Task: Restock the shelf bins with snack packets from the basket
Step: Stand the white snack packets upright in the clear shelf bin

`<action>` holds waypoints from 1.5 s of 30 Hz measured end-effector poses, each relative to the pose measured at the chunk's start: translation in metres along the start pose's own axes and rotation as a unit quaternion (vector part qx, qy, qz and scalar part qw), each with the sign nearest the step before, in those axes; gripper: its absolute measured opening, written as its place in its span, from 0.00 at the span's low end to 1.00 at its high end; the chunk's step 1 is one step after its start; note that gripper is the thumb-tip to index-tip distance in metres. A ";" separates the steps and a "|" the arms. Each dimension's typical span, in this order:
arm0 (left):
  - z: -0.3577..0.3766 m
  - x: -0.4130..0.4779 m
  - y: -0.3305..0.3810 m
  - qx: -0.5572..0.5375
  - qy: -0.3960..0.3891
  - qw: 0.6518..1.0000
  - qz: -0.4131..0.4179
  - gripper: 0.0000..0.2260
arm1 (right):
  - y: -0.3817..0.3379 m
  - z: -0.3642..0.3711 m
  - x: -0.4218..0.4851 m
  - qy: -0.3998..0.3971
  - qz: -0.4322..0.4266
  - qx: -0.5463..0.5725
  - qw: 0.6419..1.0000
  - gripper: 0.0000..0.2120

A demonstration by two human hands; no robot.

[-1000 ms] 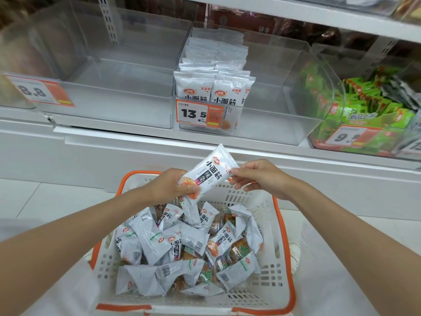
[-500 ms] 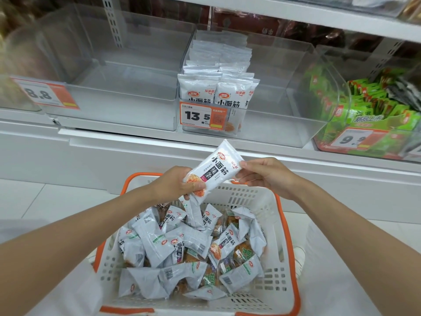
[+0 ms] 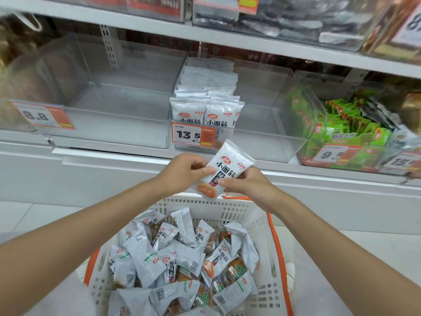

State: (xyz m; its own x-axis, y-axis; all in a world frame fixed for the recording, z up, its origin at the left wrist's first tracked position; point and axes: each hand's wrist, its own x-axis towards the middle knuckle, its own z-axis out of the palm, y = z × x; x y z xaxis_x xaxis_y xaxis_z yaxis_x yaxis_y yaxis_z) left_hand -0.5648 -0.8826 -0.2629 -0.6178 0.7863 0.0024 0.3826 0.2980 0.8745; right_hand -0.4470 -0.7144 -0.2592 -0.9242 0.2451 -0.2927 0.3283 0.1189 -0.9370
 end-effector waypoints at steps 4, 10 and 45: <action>-0.012 0.030 0.047 0.055 0.004 0.996 0.068 0.19 | -0.036 -0.021 -0.012 0.065 -0.077 -0.005 0.995 0.13; -0.031 0.068 0.140 0.006 0.047 0.984 0.171 0.06 | -0.105 -0.064 -0.018 0.201 -0.242 -0.052 0.948 0.11; -0.073 0.272 0.079 0.484 0.012 0.873 0.049 0.27 | -0.074 -0.133 0.277 0.332 -0.116 -0.191 0.916 0.08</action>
State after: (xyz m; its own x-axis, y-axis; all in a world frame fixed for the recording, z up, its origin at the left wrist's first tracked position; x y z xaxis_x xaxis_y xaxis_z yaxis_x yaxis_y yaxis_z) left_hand -0.7530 -0.6843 -0.1575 -0.5590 0.8258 0.0744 0.8292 0.5568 0.0487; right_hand -0.7010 -0.5270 -0.2459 -0.6972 0.6871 0.2046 0.3001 0.5390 -0.7870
